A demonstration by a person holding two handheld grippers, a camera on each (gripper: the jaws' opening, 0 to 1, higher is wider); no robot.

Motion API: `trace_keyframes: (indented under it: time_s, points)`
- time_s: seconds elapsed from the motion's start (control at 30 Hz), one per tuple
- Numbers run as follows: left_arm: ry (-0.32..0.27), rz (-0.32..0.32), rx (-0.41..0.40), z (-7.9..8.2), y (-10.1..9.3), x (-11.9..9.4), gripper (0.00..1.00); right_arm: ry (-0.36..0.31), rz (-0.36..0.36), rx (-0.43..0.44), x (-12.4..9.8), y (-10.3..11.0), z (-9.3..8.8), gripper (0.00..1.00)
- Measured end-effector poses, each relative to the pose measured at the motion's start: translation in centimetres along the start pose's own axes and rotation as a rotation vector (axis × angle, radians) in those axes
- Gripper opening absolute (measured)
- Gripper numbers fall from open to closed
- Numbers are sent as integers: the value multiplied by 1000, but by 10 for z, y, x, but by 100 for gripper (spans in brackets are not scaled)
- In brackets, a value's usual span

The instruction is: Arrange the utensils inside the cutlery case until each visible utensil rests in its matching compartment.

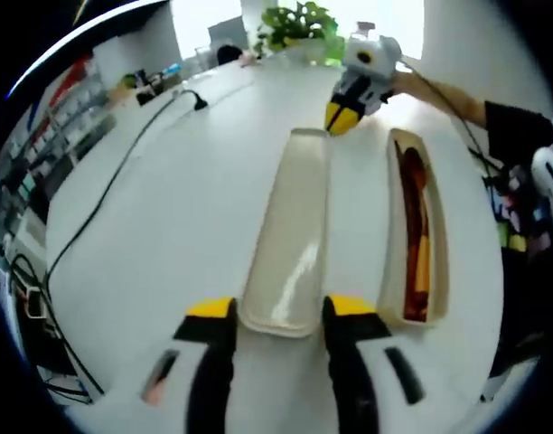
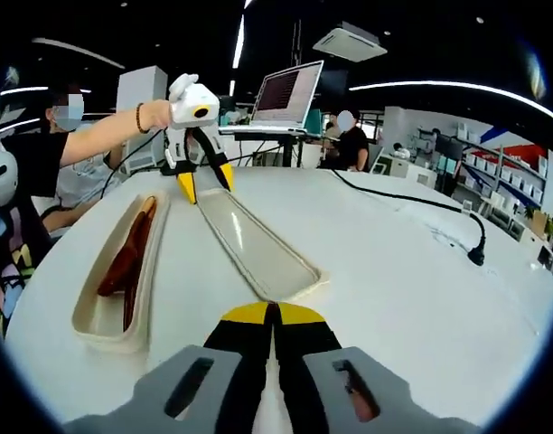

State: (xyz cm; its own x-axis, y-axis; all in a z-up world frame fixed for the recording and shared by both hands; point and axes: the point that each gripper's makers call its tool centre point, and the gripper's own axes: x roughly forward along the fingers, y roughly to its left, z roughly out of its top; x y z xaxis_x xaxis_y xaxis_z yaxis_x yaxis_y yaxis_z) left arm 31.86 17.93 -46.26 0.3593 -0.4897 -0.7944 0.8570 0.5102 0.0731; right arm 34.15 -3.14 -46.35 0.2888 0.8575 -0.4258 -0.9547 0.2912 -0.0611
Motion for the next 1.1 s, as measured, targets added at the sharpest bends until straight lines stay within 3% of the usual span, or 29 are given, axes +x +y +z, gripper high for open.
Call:
trace_keyframes:
  time_s: [0.07,0.17,0.3,0.93,1.1]
  points:
    - [-3,6,10,1,0,0,40,-9,16,29,3,4,1,3]
    - [-3,20,25,2,0,0,40,-11,30,96,4,3,2,18]
    - [-7,31,43,2,0,-1,40,-10,4,115,4,-4,1,23]
    - [15,139,235,7,-3,-5,40,-111,26,327,14,-20,10,23]
    - [20,174,264,7,5,-6,40,-142,47,457,15,-25,14,18]
